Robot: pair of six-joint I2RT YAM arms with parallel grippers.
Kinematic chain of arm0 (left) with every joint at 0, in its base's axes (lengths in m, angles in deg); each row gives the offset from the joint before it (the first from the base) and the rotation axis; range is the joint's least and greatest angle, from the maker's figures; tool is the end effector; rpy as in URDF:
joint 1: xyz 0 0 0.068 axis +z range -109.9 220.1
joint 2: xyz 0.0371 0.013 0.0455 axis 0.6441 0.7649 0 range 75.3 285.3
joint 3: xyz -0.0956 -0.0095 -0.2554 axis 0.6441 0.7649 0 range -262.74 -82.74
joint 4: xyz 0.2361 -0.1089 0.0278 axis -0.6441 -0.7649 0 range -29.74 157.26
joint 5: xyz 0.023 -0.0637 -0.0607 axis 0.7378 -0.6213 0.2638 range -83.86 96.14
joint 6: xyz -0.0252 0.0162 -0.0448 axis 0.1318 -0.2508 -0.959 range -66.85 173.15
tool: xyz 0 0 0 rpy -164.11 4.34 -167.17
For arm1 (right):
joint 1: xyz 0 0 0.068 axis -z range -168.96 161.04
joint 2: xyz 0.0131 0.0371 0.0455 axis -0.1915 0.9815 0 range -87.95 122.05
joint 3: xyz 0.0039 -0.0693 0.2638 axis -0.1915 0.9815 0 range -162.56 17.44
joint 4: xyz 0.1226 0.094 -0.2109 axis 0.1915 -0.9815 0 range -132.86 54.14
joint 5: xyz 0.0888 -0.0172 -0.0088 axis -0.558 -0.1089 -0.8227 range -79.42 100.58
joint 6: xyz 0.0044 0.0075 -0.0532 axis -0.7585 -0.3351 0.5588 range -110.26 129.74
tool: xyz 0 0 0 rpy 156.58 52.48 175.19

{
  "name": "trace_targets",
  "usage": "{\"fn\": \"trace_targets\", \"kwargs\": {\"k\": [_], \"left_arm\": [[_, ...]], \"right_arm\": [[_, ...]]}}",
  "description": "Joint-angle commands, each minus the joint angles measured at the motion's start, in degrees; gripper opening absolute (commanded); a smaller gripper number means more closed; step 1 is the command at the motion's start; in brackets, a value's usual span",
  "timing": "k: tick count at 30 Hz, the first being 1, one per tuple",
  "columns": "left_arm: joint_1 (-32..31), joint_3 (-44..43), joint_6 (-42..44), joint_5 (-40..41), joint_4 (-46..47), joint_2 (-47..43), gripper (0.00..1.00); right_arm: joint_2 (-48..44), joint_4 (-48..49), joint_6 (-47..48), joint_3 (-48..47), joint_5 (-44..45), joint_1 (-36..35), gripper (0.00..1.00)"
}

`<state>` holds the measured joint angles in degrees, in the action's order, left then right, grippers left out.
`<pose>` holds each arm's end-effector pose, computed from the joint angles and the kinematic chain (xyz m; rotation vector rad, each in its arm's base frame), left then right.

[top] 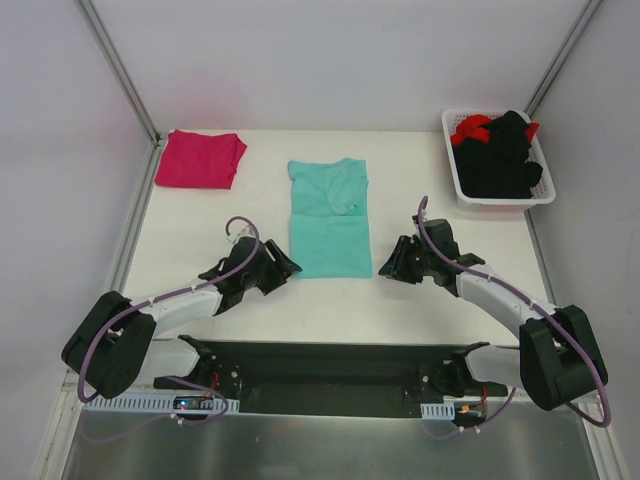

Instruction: Fold and stack the t-shirts

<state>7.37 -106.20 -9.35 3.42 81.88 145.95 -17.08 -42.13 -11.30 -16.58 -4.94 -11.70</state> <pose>0.1970 -0.1289 0.1647 -0.5662 2.2477 -0.9749 0.2218 0.1033 0.1900 -0.1766 2.3875 0.6885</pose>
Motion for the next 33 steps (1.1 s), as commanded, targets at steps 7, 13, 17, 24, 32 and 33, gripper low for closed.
{"fn": "trace_targets", "kwargs": {"k": [7, 13, 17, 24, 32, 33], "left_arm": [[-1.3, 1.5, -1.6, 1.1, 4.8, 1.7, 0.57], [-1.5, 2.3, -1.9, 1.4, 7.5, 4.0, 0.57], [-1.5, 2.1, -1.5, 0.4, 10.6, 6.6, 0.56], [-1.5, 1.0, -0.6, 0.3, 13.3, 11.1, 0.55], [-1.5, 0.3, -0.2, 1.3, 8.9, 10.1, 0.56], [-1.5, 0.4, 0.2, 1.5, 8.2, 9.2, 0.56]], "right_arm": [[-2.3, -0.2, -0.3, -0.3, 0.7, 0.2, 0.32], [-2.8, -1.0, 0.0, -1.0, 0.9, 0.3, 0.32], [-2.7, -1.2, 0.0, -1.1, 1.0, 0.3, 0.32], [-3.5, -1.6, 0.3, -0.5, 1.1, 0.6, 0.32], [-3.6, -2.2, 0.6, -0.9, 0.9, 0.9, 0.32], [-3.6, -2.1, 0.6, -0.8, 0.9, 0.9, 0.32]]}}
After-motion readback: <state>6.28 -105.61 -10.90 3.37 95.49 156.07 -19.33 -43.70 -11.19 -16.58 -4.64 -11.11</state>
